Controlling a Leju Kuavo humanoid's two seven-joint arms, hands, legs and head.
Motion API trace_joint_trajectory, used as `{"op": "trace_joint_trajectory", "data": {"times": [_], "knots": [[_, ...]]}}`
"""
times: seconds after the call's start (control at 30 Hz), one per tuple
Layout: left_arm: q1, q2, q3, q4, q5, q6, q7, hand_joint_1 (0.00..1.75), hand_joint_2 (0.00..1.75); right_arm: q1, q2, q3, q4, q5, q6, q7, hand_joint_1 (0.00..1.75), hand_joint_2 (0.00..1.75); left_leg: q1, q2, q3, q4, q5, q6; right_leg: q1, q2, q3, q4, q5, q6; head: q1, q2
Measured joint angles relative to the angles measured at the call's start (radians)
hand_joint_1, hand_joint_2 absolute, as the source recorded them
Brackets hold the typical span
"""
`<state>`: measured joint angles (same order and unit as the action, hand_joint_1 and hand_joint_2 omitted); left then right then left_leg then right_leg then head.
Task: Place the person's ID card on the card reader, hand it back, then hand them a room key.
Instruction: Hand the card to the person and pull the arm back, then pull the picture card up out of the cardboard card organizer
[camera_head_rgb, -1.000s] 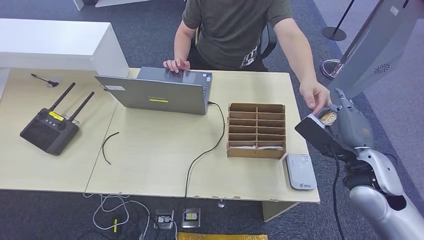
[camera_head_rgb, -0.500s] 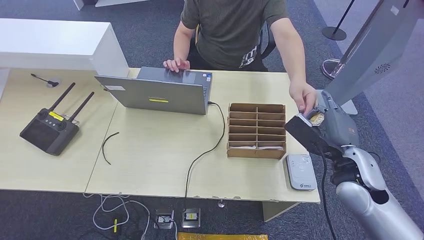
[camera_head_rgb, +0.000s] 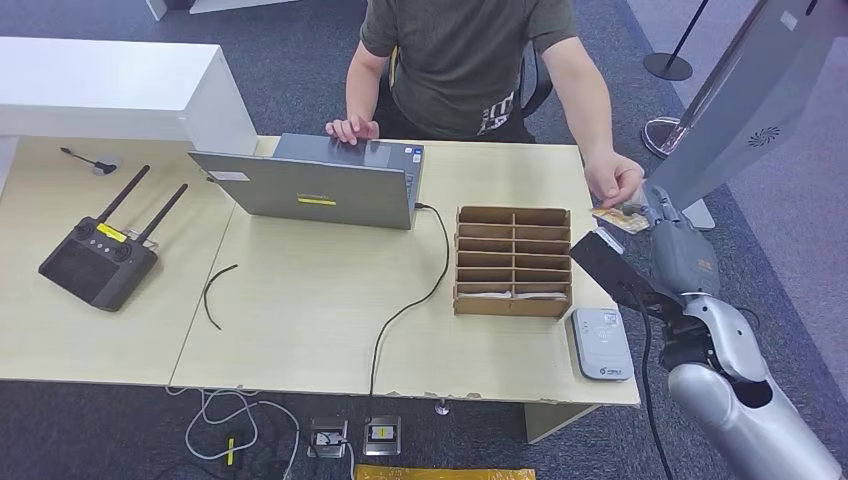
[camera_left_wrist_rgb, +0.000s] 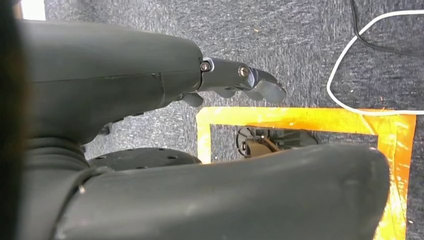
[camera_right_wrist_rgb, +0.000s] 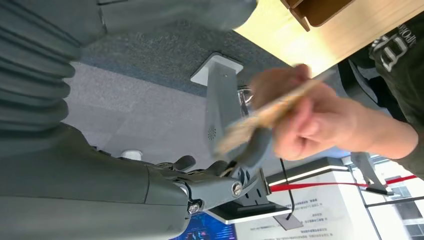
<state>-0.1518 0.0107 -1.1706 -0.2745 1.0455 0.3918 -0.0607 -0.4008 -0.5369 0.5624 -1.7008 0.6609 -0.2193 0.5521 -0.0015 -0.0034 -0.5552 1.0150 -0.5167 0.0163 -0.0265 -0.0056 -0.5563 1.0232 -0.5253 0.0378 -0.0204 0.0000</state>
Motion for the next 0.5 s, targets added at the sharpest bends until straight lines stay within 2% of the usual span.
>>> {"op": "trace_joint_trajectory", "data": {"times": [0.33, 0.5], "knots": [[0.013, -0.003, 0.007, 0.0, -0.002, 0.004, 0.0, 0.0, 0.0, 0.041, 0.003, 0.007, -0.023, 0.073, 0.015, -0.011, 0.0, 0.0, 0.0, 0.0, 0.0, 0.0, 0.0, 0.0, 0.0, 0.0, 0.0, 0.0, 0.0, 0.0, 0.0, 0.0], [0.027, -0.003, 0.018, 0.0, 0.01, 0.012, -0.006, 0.0, 0.0, 0.064, -0.006, 0.01, -0.075, 0.117, 0.125, 0.03, 0.0, 0.0, 0.0, 0.0, 0.0, 0.0, 0.0, 0.0, 0.0, 0.001, 0.0, 0.0, 0.0, 0.0, 0.0, 0.0]]}}
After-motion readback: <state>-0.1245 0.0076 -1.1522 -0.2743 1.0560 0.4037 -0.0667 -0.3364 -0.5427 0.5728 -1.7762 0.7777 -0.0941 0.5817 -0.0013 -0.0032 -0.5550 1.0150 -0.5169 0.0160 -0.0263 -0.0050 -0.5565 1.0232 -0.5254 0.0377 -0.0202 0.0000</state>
